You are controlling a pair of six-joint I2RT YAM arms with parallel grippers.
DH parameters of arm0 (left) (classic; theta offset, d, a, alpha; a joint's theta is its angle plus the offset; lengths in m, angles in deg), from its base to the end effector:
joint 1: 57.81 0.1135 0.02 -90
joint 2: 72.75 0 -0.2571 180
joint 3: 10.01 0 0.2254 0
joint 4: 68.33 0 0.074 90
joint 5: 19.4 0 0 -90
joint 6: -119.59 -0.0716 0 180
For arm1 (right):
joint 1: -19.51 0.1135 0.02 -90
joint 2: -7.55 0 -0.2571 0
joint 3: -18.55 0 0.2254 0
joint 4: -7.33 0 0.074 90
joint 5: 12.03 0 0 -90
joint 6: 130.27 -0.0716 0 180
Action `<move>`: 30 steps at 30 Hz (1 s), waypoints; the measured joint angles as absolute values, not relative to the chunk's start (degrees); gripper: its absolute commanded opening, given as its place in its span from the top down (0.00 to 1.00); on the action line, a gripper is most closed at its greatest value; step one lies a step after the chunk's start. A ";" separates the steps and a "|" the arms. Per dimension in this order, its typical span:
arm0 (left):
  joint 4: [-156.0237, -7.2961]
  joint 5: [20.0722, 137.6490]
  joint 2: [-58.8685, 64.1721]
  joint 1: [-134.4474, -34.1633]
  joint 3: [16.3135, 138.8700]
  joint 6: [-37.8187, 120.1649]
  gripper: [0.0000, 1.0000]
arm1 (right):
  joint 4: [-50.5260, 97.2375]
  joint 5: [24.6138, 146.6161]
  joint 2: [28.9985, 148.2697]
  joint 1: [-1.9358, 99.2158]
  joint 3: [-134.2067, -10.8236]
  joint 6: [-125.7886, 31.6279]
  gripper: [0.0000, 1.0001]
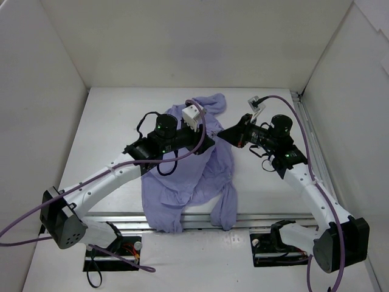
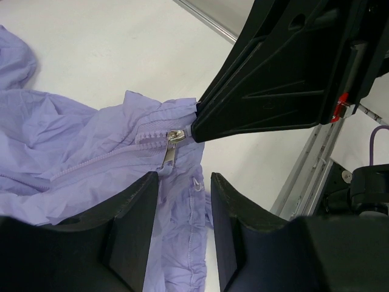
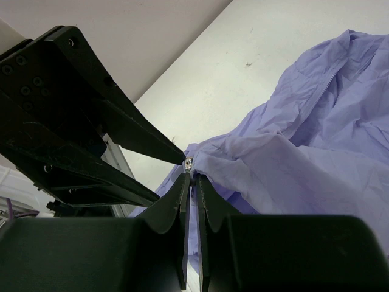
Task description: Zip up the jacket
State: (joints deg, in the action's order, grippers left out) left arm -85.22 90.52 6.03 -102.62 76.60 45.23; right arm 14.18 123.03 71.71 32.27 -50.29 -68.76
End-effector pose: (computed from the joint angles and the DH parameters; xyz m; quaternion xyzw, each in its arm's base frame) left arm 0.2189 -0.2519 0.3741 0.2973 0.6969 -0.4355 0.4861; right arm 0.2395 0.1062 0.3586 -0.1722 0.6955 0.4840 0.5024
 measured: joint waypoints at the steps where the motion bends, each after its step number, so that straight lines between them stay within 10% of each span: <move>1: -85.22 90.46 6.16 -102.62 76.60 45.21 0.64 | 14.18 123.03 71.78 32.27 -50.29 -68.78 1.00; 30: -84.45 91.96 7.52 -101.12 76.80 43.53 0.76 | 14.09 123.05 71.78 32.27 -50.29 -69.02 1.00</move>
